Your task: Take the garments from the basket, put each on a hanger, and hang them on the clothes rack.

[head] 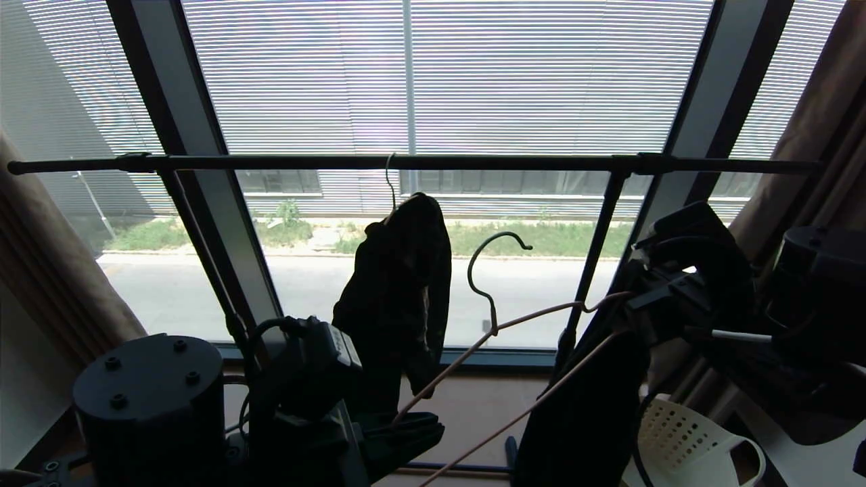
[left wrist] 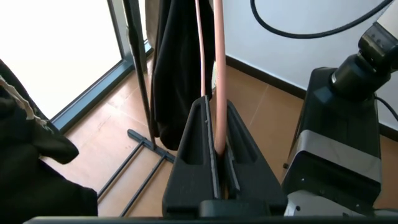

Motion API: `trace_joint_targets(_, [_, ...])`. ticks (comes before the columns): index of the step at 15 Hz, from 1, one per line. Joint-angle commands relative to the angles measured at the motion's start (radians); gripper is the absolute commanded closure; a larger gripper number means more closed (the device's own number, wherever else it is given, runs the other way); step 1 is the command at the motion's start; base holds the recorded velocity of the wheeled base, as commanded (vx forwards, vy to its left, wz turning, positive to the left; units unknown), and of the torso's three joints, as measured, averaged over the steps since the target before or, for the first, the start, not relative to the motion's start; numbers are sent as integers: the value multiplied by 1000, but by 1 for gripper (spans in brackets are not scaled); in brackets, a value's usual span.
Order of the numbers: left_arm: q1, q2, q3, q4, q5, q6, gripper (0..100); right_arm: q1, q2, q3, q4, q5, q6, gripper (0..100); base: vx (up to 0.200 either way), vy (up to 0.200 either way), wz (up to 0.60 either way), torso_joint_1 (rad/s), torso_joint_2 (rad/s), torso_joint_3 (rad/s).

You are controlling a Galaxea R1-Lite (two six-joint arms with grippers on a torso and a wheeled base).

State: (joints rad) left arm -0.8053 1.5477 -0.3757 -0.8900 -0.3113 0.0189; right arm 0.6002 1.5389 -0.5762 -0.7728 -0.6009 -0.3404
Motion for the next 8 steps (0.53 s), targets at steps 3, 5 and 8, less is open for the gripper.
trace_joint_targets(3, [15, 40, -23, -1, 0, 1, 100, 61, -16, -1, 0, -4, 0, 100, 0, 0, 0, 0, 0, 0])
trace_joint_targets(5, [18, 49, -31, -1, 3, 1, 100, 98, -19, -2, -2, -4, 1, 100, 0, 0, 0, 0, 0, 0])
trace_joint_targets(8, [29, 61, -45, -1, 6, 1, 100, 133, -22, -11, -5, -4, 3, 100, 0, 0, 0, 0, 0, 0])
